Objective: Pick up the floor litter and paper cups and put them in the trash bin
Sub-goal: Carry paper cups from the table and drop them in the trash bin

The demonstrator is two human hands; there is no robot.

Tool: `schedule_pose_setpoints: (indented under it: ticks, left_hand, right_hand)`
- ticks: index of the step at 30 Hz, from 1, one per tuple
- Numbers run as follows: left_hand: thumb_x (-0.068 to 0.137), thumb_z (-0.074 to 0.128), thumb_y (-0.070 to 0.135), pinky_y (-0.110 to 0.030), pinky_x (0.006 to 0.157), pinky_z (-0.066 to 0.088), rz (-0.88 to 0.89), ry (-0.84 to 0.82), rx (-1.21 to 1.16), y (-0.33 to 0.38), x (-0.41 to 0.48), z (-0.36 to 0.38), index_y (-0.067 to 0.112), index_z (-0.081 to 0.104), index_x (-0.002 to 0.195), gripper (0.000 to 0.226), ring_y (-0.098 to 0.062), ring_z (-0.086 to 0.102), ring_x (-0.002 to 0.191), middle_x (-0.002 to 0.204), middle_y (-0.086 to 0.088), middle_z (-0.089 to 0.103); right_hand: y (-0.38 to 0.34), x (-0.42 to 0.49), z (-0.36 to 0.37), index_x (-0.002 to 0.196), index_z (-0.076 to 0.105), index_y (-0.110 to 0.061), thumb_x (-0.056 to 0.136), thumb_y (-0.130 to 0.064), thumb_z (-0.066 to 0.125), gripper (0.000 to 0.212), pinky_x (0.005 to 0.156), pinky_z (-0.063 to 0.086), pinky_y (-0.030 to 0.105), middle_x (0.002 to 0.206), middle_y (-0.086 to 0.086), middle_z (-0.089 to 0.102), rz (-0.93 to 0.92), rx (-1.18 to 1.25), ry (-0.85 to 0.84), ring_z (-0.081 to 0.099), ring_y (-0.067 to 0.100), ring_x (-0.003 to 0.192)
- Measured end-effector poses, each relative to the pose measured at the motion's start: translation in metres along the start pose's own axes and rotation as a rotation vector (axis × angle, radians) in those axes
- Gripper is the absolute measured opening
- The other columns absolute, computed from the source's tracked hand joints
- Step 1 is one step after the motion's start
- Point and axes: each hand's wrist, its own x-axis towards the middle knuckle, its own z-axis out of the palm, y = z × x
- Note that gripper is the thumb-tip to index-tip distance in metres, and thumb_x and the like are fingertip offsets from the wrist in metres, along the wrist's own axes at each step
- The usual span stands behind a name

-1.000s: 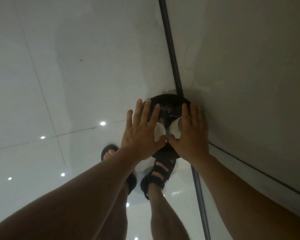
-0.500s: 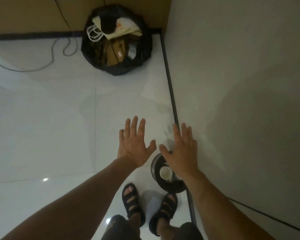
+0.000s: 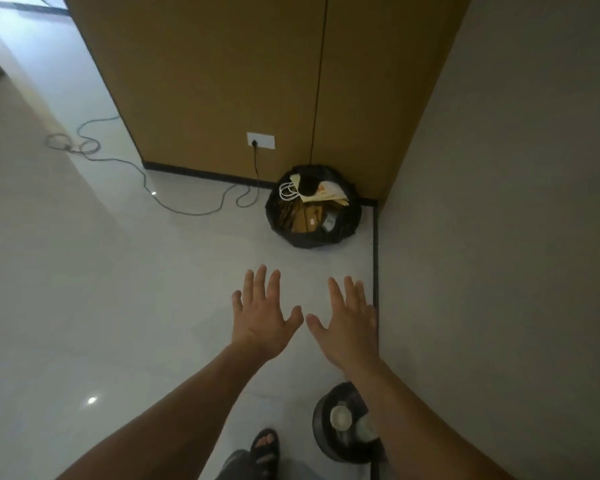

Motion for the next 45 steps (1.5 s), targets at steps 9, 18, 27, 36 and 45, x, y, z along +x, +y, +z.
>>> schedule_pose_setpoints:
  ticks: [9,18,27,36,45]
  left_hand:
    - [0.09,0.03,0.064,-0.048,0.118,0.005,-0.296,0.173,-0.074,-0.048,-0.125,-0.048,0.021,0.003,0.153,0.081,-0.023,-0.013,0.147,0.161,-0.003,-0.007]
    - [0.088,0.03,0.064,-0.047,0.118,0.004,-0.615,0.385,-0.121,-0.172,-0.272,-0.099,0.023,0.003,0.153,0.081,-0.022,-0.013,0.147,0.161,-0.002,-0.007]
    - [0.087,0.031,0.065,-0.048,0.117,0.003,-0.951,0.485,-0.063,-0.344,-0.483,-0.132,0.023,0.004,0.152,0.082,-0.023,-0.011,0.147,0.161,-0.002,-0.005]
    - [0.085,0.032,0.066,-0.049,0.116,0.003,-1.308,0.572,-0.066,-0.463,-0.682,-0.133,0.024,0.006,0.151,0.083,-0.022,-0.012,0.147,0.161,0.001,-0.003]
    - [0.088,0.036,0.062,-0.05,0.117,0.004,-1.633,0.599,-0.108,-0.566,-0.841,-0.132,0.024,0.005,0.152,0.081,-0.022,-0.012,0.147,0.161,0.0,-0.004]
  right_hand:
    - [-0.076,-0.065,-0.006,0.154,-0.001,-0.032,0.092,-0.064,0.04,0.081,0.119,0.007,0.05,0.163,0.001,-0.009,-0.3,-0.045,-0.046,-0.014,0.022,0.149]
    - [-0.224,-0.164,0.031,0.154,-0.004,-0.033,0.093,-0.063,0.038,0.08,0.118,0.0,0.048,0.163,-0.001,-0.012,-0.656,-0.059,-0.161,-0.018,0.02,0.148]
    - [-0.421,-0.331,0.106,0.154,0.001,-0.034,0.091,-0.062,0.041,0.08,0.119,0.002,0.047,0.163,-0.003,-0.008,-0.971,-0.019,-0.246,-0.016,0.017,0.148]
    - [-0.56,-0.504,0.189,0.154,0.003,-0.034,0.091,-0.062,0.043,0.079,0.119,0.007,0.049,0.164,-0.002,-0.006,-1.264,-0.085,-0.389,-0.011,0.019,0.15]
    - [-0.701,-0.654,0.286,0.155,0.007,-0.03,0.091,-0.061,0.043,0.08,0.118,0.015,0.049,0.164,0.002,0.001,-1.579,-0.107,-0.52,-0.003,0.021,0.15]
